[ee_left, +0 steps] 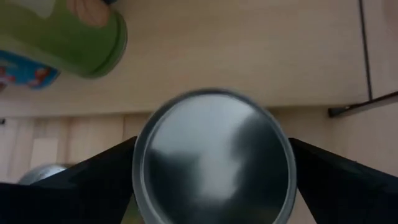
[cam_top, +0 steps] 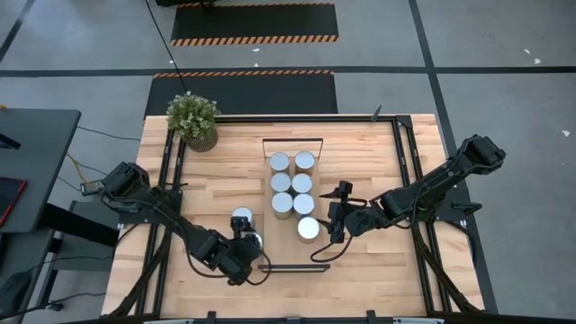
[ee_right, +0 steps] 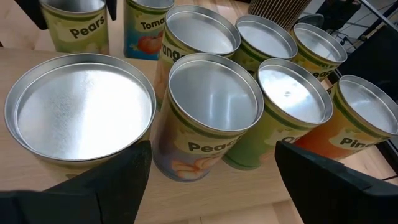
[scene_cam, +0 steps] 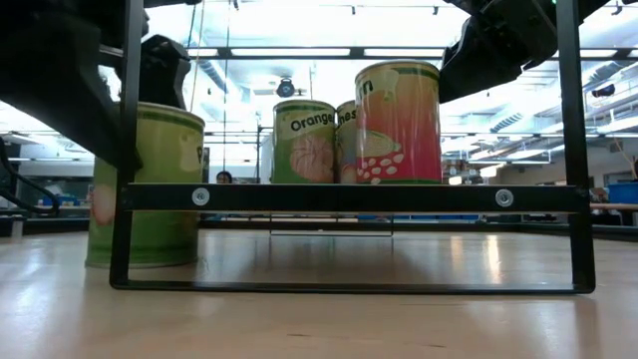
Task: Pick and place cans onto a shelf
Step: Put the canned pears on the shelf
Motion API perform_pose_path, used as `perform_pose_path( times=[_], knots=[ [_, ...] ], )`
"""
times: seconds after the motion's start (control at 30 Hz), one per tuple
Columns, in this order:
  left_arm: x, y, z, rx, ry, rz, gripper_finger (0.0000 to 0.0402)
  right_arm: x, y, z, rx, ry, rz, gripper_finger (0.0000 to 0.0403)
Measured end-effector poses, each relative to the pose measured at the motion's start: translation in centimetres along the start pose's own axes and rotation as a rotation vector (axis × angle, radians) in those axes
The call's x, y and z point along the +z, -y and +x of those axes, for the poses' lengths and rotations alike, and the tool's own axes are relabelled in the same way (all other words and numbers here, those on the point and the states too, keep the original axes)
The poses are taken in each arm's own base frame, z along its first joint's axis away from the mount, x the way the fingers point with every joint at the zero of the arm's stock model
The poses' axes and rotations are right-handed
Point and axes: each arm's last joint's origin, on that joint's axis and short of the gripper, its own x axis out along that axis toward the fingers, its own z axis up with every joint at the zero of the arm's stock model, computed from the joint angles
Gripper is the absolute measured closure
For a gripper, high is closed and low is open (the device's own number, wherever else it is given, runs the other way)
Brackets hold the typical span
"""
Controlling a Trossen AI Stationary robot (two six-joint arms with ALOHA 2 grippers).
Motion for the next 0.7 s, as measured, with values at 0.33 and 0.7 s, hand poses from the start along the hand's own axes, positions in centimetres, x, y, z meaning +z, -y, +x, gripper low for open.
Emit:
perform_pose_path(
  times=[0.33,0.7],
  knots=[
    [0.1,0.1,0.0,-0.006,0.012,0.022,0.0030,0.0,0.0,0.0,0.000,0.000,0.000,0.0053],
    [0.3,-1.3,-2.6,-0.080,-0.003,-0.001,0.0056,0.0,0.0,0.0,0.000,0.001,0.000,0.0053]
  ],
)
